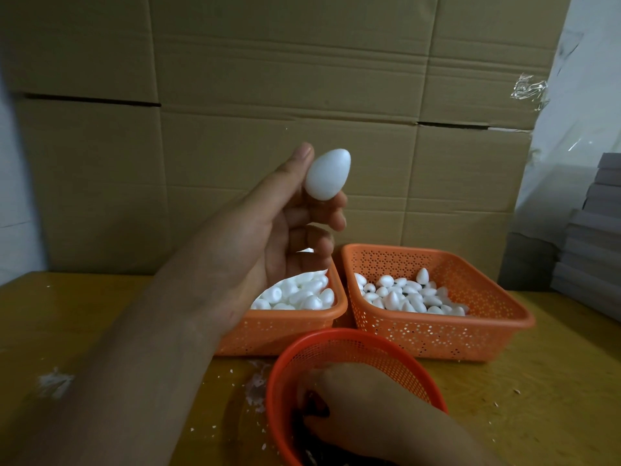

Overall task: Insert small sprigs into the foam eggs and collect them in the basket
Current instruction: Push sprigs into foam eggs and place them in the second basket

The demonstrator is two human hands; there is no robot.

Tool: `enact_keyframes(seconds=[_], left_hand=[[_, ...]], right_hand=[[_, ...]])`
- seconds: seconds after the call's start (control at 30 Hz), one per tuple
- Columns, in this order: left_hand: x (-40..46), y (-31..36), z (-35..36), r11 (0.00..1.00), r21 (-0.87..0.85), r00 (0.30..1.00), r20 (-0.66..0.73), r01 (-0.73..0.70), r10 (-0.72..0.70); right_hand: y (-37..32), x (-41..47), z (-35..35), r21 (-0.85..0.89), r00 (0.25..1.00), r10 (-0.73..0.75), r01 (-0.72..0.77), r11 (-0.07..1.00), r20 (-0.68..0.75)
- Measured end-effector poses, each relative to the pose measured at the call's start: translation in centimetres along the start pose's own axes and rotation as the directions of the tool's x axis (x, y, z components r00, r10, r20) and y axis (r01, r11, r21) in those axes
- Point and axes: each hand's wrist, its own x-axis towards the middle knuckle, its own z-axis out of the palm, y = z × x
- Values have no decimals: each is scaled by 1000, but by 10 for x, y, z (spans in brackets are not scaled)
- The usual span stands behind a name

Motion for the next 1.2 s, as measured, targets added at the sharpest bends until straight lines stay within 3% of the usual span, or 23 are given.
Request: enact_keyframes(seconds=[0.5, 0.8, 1.2], left_hand=[[-5, -1, 0, 991, 93, 993, -56, -97, 103], [-3, -6, -1, 969, 154, 981, 17, -194, 193], [-4, -6, -2, 964, 195, 983, 63, -182, 173]], right_hand=[[0, 1, 1, -1, 1000, -4, 4, 1000, -15], [0, 2, 2, -11, 1000, -3, 3, 1000, -21], [0, 1, 0, -7, 1000, -7, 7, 1000, -10]])
